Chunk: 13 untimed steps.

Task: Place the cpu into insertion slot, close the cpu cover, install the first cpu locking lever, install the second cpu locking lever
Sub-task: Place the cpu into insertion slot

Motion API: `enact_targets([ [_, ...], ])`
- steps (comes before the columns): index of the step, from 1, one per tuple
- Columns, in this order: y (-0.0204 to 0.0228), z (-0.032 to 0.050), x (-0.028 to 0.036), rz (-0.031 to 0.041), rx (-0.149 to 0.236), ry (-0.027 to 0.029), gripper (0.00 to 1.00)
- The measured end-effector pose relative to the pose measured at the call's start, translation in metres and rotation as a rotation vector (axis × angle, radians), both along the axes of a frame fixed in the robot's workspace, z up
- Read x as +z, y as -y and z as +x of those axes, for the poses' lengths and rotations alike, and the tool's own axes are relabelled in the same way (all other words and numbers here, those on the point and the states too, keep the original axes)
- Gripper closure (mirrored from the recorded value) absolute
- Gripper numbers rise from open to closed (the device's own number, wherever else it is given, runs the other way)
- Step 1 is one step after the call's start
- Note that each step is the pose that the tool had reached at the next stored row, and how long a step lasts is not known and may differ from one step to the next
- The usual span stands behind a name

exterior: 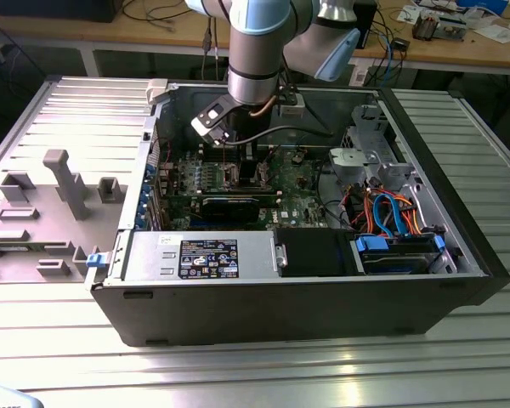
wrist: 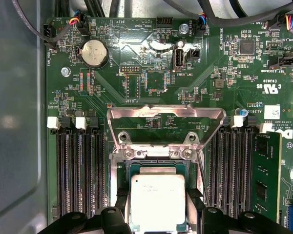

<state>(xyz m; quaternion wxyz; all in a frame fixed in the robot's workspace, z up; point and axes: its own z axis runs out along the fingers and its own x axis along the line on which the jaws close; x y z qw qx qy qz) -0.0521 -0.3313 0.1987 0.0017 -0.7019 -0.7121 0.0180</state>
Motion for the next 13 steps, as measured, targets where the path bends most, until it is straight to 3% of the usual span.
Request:
enact_targets([
  [7, -0.0002, 0.0001, -0.0004, 0.0007, 0.000, 0.0004, 0.45],
  [8, 0.0000, 0.0000, -0.0002, 0.0002, 0.000, 0.0001, 0.38],
  [13, 0.0000, 0.0000, 0.0018, 0.0001, 0.000, 0.0001, 0.38],
])
